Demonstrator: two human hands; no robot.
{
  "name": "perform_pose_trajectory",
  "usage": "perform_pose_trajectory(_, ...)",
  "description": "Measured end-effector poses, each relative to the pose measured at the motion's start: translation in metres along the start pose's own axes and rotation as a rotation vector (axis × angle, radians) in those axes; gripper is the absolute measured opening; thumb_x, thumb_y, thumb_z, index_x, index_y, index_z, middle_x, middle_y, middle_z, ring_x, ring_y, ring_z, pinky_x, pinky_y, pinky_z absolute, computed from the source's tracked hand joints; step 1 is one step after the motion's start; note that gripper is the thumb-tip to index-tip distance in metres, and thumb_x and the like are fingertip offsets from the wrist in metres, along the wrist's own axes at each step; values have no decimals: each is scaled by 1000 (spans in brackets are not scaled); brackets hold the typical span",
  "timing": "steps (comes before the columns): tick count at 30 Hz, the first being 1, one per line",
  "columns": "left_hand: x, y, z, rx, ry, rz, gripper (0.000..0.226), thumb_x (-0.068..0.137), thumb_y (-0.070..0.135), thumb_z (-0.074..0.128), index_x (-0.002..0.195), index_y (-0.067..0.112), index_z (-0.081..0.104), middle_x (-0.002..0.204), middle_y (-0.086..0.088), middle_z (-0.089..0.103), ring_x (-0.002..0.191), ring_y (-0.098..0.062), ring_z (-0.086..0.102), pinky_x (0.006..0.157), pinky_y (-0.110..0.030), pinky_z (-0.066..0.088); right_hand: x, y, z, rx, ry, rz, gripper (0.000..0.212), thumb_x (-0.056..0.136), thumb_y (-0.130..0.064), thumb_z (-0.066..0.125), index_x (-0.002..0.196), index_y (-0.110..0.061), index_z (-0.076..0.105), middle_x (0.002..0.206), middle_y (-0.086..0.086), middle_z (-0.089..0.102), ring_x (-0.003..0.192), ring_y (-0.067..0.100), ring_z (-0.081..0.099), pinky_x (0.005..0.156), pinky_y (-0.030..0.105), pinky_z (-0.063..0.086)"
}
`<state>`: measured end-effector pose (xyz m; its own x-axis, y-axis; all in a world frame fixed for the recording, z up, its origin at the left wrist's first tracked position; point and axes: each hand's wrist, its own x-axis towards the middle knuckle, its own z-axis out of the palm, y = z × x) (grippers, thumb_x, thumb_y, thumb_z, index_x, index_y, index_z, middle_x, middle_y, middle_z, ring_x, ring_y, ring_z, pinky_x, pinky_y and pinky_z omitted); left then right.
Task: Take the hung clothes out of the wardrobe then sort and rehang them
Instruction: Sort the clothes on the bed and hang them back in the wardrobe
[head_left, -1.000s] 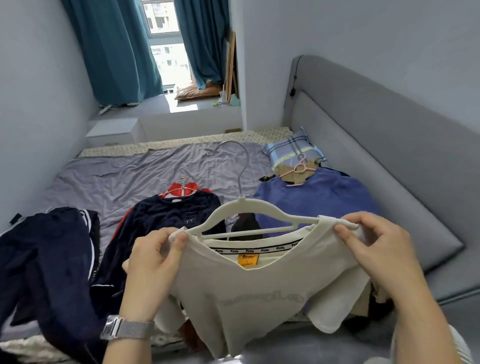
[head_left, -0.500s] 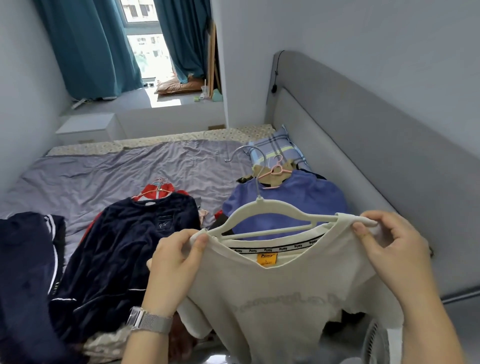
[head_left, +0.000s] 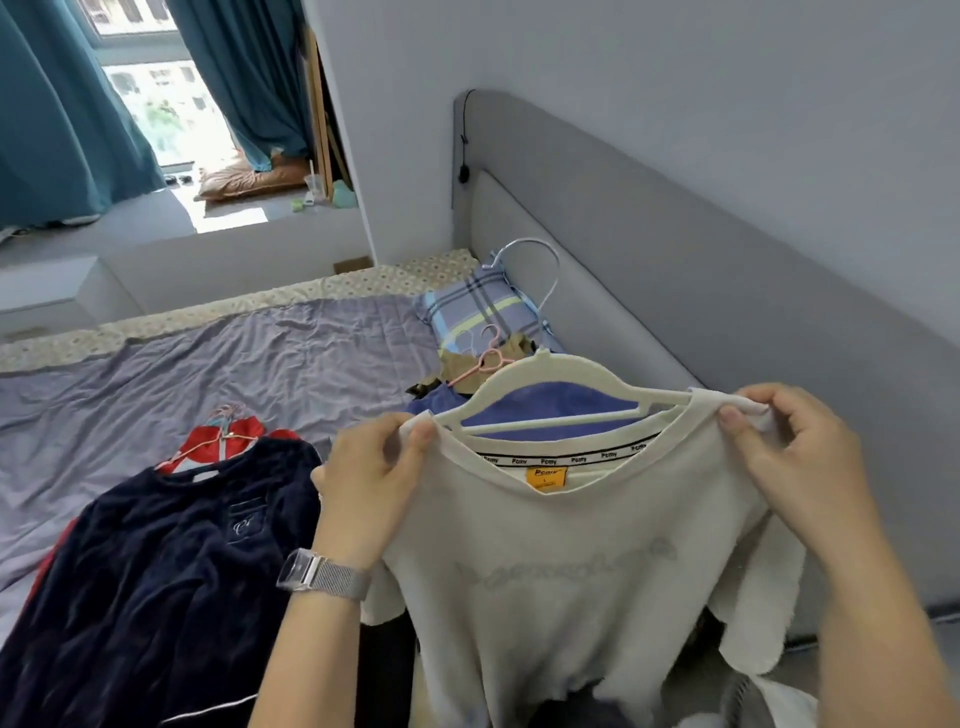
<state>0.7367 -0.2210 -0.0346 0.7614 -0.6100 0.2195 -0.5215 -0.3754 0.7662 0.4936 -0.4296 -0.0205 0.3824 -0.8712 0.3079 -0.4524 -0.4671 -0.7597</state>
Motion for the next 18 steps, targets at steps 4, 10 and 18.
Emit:
perform_pose_trajectory(4,51,-7,35,42,87,-21,15,92,36,54,82,28,63,73,16,58,75,-8,53,66,-21,35,60,31,47,82,-47,48,13,84,-30,65,87,-20,59,94,0,60,93,19,54,78,28,37)
perform_pose_trajectory(10,66,-43,73,66,202,-293,8,86,21,61,93,18,64,96,4,63,99,-19,54,87,-34,41,139,104,131,-32,-125,70,12,86,-22,65,88,-10,64,93,10,63,95,33,55,81,37,42)
perform_pose_trajectory(18,65,-54,92,153,265,-502,20,87,8,59,105,13,65,100,2,57,91,-10,52,80,-23,37,237,194,256,-292,-268,278,29,90,-18,61,111,1,63,113,29,60,110,44,52,95,46,38)
